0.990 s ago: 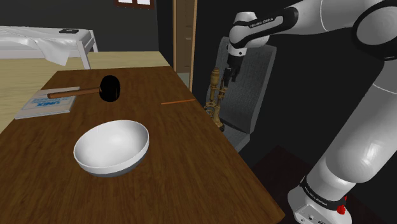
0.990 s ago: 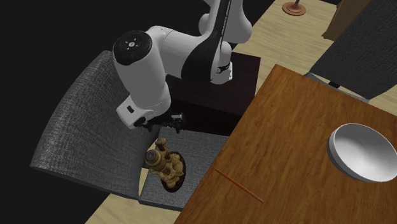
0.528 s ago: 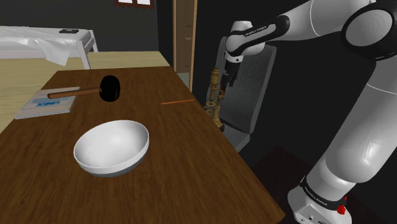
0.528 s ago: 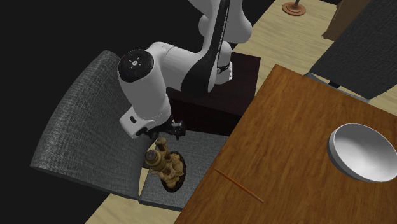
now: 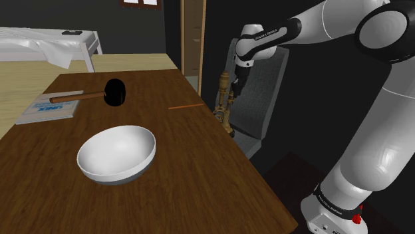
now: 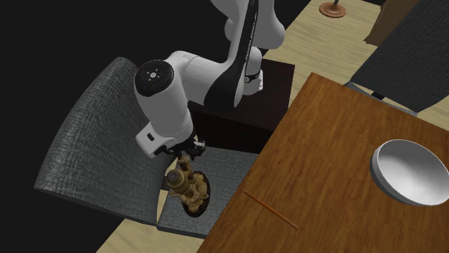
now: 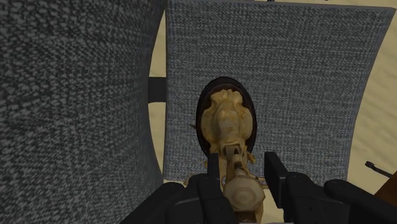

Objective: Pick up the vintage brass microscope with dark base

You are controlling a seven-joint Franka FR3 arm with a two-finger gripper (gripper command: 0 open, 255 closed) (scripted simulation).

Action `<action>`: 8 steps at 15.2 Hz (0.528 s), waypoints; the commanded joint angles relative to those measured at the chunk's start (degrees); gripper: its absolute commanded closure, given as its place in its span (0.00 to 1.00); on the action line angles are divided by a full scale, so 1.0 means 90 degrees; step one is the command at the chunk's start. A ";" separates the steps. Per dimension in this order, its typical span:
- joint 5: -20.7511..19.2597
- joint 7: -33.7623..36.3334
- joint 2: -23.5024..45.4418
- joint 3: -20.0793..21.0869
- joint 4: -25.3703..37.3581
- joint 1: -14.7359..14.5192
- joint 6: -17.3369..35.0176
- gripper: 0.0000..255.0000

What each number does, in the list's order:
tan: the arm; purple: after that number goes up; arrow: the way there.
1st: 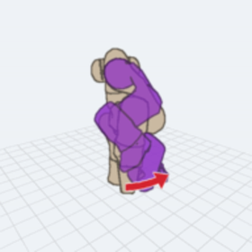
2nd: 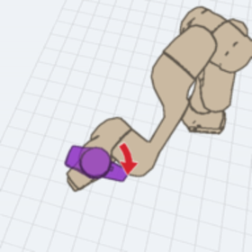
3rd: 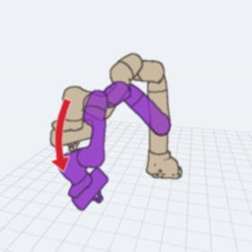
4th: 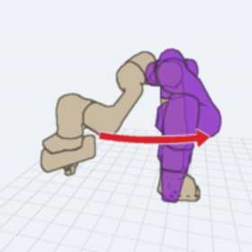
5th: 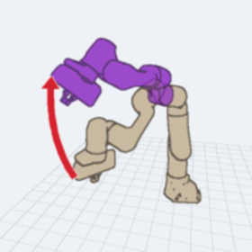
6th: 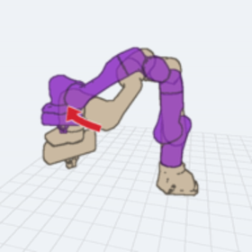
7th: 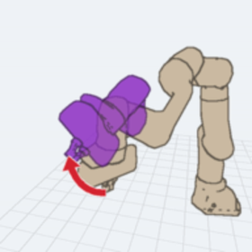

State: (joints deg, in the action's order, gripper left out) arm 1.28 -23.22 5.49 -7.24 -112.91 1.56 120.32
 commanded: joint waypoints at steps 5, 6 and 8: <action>-0.0007 0.0013 -0.0038 0.0000 0.0046 -0.0002 -0.0105 1.00; -0.0012 0.0017 -0.0066 0.0000 0.0099 -0.0003 -0.0186 1.00; -0.0020 0.0024 -0.0115 0.0000 0.0213 -0.0004 -0.0348 1.00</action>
State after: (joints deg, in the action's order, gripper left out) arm 1.13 -23.00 4.73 -7.22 -111.64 1.51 117.98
